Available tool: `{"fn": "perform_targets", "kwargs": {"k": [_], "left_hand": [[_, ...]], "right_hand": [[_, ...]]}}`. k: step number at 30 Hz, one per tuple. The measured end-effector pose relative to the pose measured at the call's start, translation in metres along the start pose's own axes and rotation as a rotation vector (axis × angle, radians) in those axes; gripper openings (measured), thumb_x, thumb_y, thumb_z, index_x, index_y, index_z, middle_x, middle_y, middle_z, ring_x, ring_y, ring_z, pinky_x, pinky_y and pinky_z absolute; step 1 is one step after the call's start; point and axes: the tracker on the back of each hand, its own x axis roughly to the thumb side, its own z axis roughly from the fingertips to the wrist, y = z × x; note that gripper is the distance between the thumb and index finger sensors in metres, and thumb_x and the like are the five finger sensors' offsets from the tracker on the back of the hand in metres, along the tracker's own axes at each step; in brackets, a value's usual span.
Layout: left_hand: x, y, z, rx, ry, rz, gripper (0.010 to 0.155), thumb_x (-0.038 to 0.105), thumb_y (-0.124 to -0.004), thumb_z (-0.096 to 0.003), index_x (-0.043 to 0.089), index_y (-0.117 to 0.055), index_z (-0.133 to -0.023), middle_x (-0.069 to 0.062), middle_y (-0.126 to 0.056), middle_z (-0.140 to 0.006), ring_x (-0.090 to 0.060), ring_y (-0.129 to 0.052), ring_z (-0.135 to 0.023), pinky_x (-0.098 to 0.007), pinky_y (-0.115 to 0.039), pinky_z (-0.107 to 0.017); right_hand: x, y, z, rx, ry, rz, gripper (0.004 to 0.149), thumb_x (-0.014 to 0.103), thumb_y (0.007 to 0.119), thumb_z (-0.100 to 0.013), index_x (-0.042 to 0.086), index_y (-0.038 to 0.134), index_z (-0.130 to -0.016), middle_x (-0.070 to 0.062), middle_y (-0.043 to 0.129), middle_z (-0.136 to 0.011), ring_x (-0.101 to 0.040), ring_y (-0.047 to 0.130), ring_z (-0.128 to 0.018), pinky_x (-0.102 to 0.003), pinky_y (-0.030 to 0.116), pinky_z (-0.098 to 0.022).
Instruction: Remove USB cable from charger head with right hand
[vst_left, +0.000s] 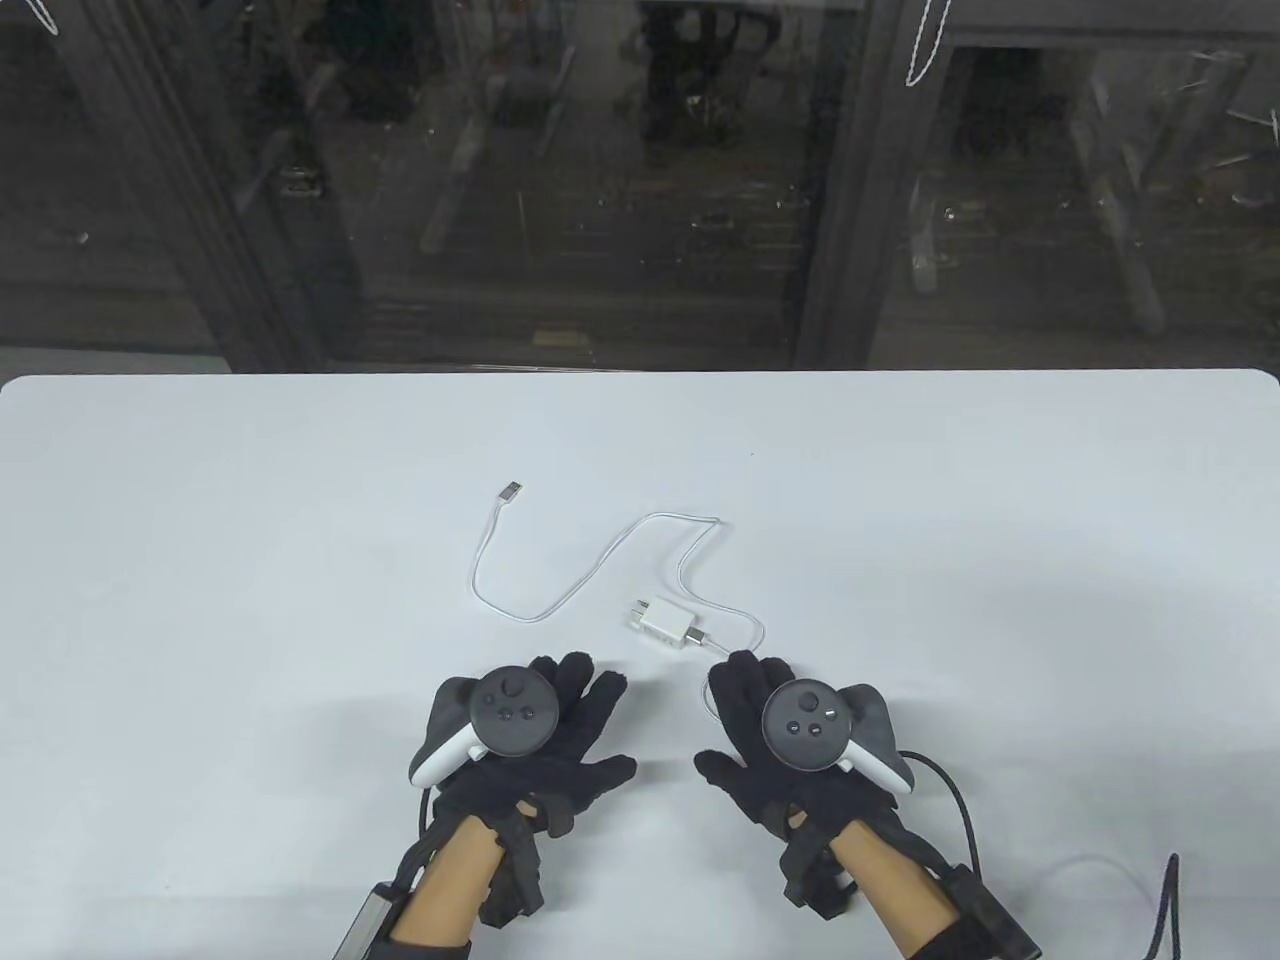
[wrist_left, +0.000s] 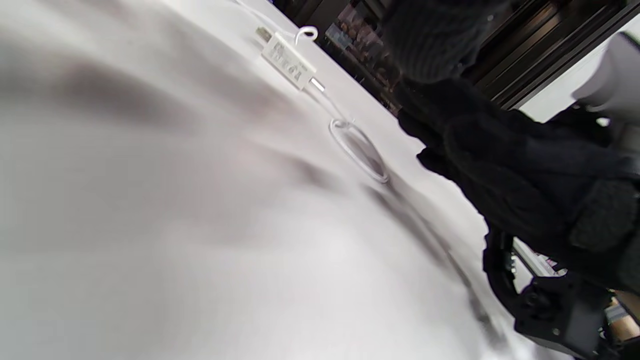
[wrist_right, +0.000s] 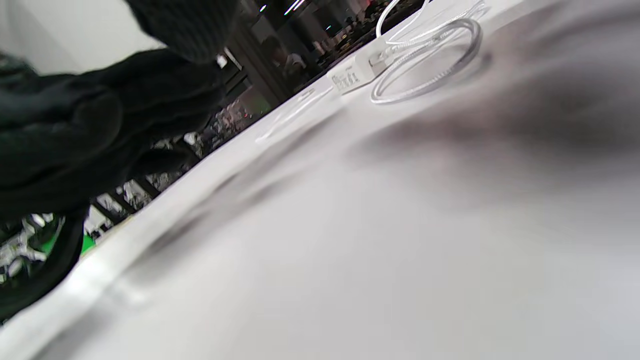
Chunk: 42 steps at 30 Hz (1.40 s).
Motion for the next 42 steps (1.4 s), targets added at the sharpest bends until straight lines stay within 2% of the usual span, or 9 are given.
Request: {"fn": "perform_targets", "kwargs": {"k": [5, 11, 14, 16, 18, 21, 32, 37, 42], "left_hand": [[0.009, 0.002, 0.004, 0.011, -0.027, -0.018, 0.082, 0.050, -0.070, -0.0549, 0.020, -0.022, -0.114, -0.014, -0.002, -0.118, -0.049, 0.009, -0.100, -0.079, -0.009, -0.059], [0.011, 0.003, 0.004, 0.010, -0.029, -0.028, 0.084, 0.049, -0.070, -0.0549, 0.016, -0.020, -0.114, -0.015, -0.003, -0.118, -0.050, 0.009, -0.100, -0.079, -0.009, -0.059], [0.011, 0.003, 0.004, 0.006, -0.028, -0.023, 0.084, 0.049, -0.070, -0.0552, 0.015, -0.021, -0.114, -0.016, -0.003, -0.118, -0.050, 0.008, -0.100, -0.079, -0.009, -0.059], [0.012, 0.003, 0.004, 0.001, -0.030, -0.024, 0.083, 0.048, -0.070, -0.0552, 0.014, -0.022, -0.114, -0.016, -0.003, -0.118, -0.050, 0.008, -0.100, -0.079, -0.010, -0.059], [0.014, 0.002, 0.005, -0.006, -0.033, -0.034, 0.083, 0.048, -0.070, -0.0552, 0.013, -0.022, -0.114, -0.016, -0.003, -0.118, -0.050, 0.008, -0.100, -0.079, -0.010, -0.060], [0.016, 0.001, 0.004, -0.008, -0.041, -0.043, 0.083, 0.048, -0.070, -0.0553, 0.013, -0.022, -0.114, -0.017, -0.003, -0.118, -0.050, 0.008, -0.100, -0.079, -0.010, -0.060], [0.014, -0.003, 0.001, -0.041, -0.022, -0.056, 0.082, 0.048, -0.069, -0.0557, 0.011, -0.024, -0.114, -0.017, -0.007, -0.118, -0.051, 0.006, -0.100, -0.079, -0.011, -0.060], [0.017, -0.006, 0.000, -0.055, -0.022, -0.071, 0.082, 0.048, -0.069, -0.0556, 0.011, -0.024, -0.114, -0.018, -0.007, -0.117, -0.051, 0.006, -0.100, -0.079, -0.011, -0.060], [0.016, -0.012, 0.000, -0.083, -0.009, -0.077, 0.082, 0.048, -0.068, -0.0555, 0.011, -0.024, -0.114, -0.018, -0.008, -0.117, -0.051, 0.005, -0.100, -0.079, -0.012, -0.060]], "right_hand": [[0.010, -0.009, -0.028, 0.045, 0.031, 0.055, 0.079, 0.047, 0.067, -0.050, 0.016, 0.019, -0.105, -0.012, 0.006, -0.110, -0.050, 0.007, -0.098, -0.075, 0.013, -0.061], [0.024, -0.018, -0.087, 0.059, 0.157, 0.196, 0.079, 0.045, 0.070, -0.049, 0.016, 0.023, -0.106, -0.014, 0.015, -0.111, -0.049, 0.012, -0.099, -0.074, 0.019, -0.064], [0.025, -0.017, -0.111, 0.074, 0.246, 0.287, 0.074, 0.042, 0.073, -0.049, 0.014, 0.034, -0.107, -0.016, 0.037, -0.109, -0.048, 0.023, -0.100, -0.070, 0.029, -0.067], [0.027, -0.013, -0.126, 0.076, 0.281, 0.507, 0.075, 0.046, 0.072, -0.048, 0.011, 0.039, -0.105, -0.019, 0.053, -0.102, -0.050, 0.051, -0.094, -0.062, 0.054, -0.064], [0.029, -0.003, -0.136, 0.095, 0.282, 0.641, 0.075, 0.049, 0.072, -0.046, 0.009, 0.043, -0.103, -0.017, 0.064, -0.094, -0.048, 0.066, -0.085, -0.058, 0.064, -0.059], [0.033, 0.006, -0.142, 0.042, 0.252, 0.720, 0.072, 0.049, 0.072, -0.044, 0.007, 0.051, -0.099, -0.019, 0.068, -0.088, -0.050, 0.070, -0.078, -0.058, 0.066, -0.057], [0.040, -0.015, -0.115, -0.017, 0.159, 0.570, 0.072, 0.050, 0.074, -0.043, 0.005, 0.055, -0.096, -0.020, 0.072, -0.089, -0.049, 0.077, -0.080, -0.062, 0.067, -0.057], [0.065, -0.047, -0.072, -0.183, 0.025, 0.501, 0.073, 0.049, 0.075, -0.043, 0.004, 0.054, -0.096, -0.020, 0.080, -0.085, -0.048, 0.085, -0.075, -0.061, 0.071, -0.055], [0.078, -0.057, -0.024, -0.283, -0.088, 0.443, 0.073, 0.048, 0.076, -0.043, 0.003, 0.055, -0.096, -0.018, 0.083, -0.081, -0.045, 0.088, -0.072, -0.060, 0.071, -0.054]]}}
